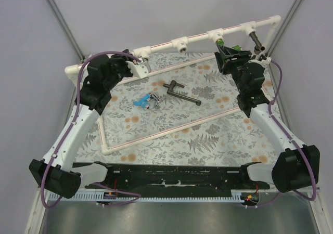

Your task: Install the water faucets

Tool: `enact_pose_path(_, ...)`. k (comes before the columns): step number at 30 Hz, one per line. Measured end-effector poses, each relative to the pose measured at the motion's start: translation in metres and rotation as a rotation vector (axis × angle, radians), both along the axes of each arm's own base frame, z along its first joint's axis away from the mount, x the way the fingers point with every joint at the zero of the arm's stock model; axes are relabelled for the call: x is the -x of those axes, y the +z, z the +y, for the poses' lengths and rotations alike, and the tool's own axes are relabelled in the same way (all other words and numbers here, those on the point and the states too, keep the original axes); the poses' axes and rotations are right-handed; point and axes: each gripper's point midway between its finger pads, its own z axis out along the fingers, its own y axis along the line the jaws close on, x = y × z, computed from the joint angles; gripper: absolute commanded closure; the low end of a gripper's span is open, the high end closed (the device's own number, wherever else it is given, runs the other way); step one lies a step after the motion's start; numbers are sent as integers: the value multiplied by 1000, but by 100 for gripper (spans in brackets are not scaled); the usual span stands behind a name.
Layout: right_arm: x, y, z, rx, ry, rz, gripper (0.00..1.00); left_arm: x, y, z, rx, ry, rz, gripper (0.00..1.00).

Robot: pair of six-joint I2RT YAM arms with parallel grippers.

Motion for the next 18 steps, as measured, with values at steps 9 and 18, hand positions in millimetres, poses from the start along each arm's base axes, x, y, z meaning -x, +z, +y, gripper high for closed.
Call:
enact_pose_path(9, 5, -9, -4, 71, -24, 2, 31, 1, 0, -1, 7, -5, 5, 98)
enact_pose_path(18, 18, -19, -13, 221, -55, -12, 14, 2, 0, -2, 8, -13, 6, 98)
